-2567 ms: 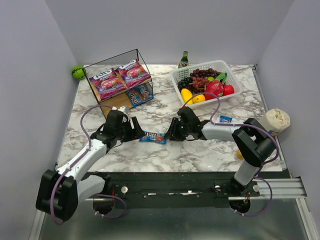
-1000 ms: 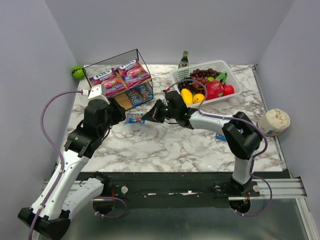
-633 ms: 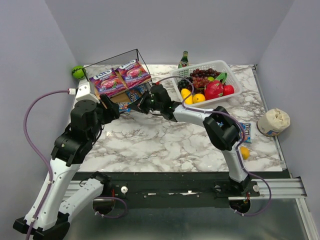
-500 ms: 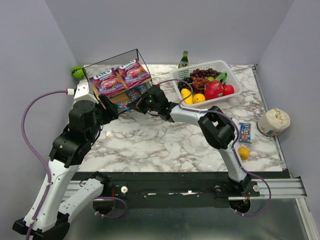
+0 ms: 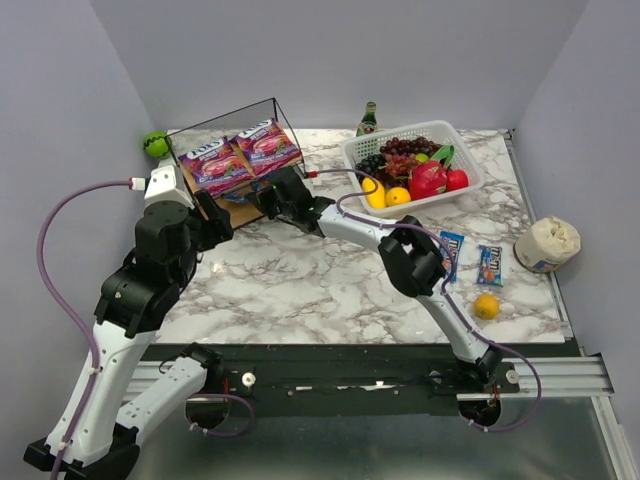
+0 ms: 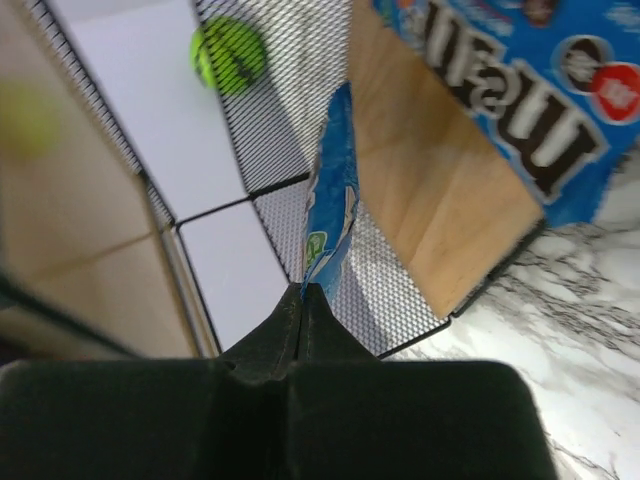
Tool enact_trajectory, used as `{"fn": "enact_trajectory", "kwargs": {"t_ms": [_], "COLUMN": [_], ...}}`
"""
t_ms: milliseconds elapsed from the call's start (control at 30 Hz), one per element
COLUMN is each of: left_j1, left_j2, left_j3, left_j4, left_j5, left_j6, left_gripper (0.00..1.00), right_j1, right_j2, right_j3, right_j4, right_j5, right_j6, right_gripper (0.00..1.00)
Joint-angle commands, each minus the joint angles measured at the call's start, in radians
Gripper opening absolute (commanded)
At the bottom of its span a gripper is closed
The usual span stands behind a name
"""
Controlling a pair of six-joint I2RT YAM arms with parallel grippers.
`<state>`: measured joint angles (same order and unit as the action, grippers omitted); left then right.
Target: Place and organize the candy bags onto the shelf
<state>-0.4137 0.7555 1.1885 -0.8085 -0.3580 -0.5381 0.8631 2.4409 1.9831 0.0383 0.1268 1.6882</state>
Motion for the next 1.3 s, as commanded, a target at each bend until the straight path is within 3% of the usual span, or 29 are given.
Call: {"fn": "enact_trajectory", "kwargs": {"t_ms": [0, 300, 900, 1033, 1067, 1267], "left_j1": [0.0, 0.0, 0.0, 0.0, 0.0, 0.0], "left_j2": [-0.002, 0.015, 0.019, 0.018, 0.019, 0.018], "left_j3": [0.036, 0.036, 0.026, 0.028, 0.028, 0.025], "left_j4": [-0.017, -0.012, -0.024, -0.026, -0.026, -0.021], "left_j5": [-0.05, -0.05, -0.061, -0.061, -0.061, -0.062], "left_j6": [0.027, 0.033, 0.04, 0.041, 0.041, 0.036], "left_gripper": [0.74, 0.76, 0.77, 0.78, 0.78, 0.78], "right_j1": [0.013, 0.019, 0.017, 0.016, 0.016, 0.016], "right_j2": [0.052, 0.101, 0.184, 0.184, 0.179, 0.144], "right_j3": [0.057, 0.117, 0.238, 0.249, 0.255, 0.224], "right_j4": [-0.236, -0.402, -0.463, -0.459, -0.457, -0.449], "right_j5": [0.091, 0.102, 0.097, 0.08, 0.082, 0.062], "right_j6": [0.146, 0.295, 0.404, 0.386, 0.371, 0.329], "right_gripper": [0.01, 0.01, 0.04, 0.18, 0.29, 0.52]}}
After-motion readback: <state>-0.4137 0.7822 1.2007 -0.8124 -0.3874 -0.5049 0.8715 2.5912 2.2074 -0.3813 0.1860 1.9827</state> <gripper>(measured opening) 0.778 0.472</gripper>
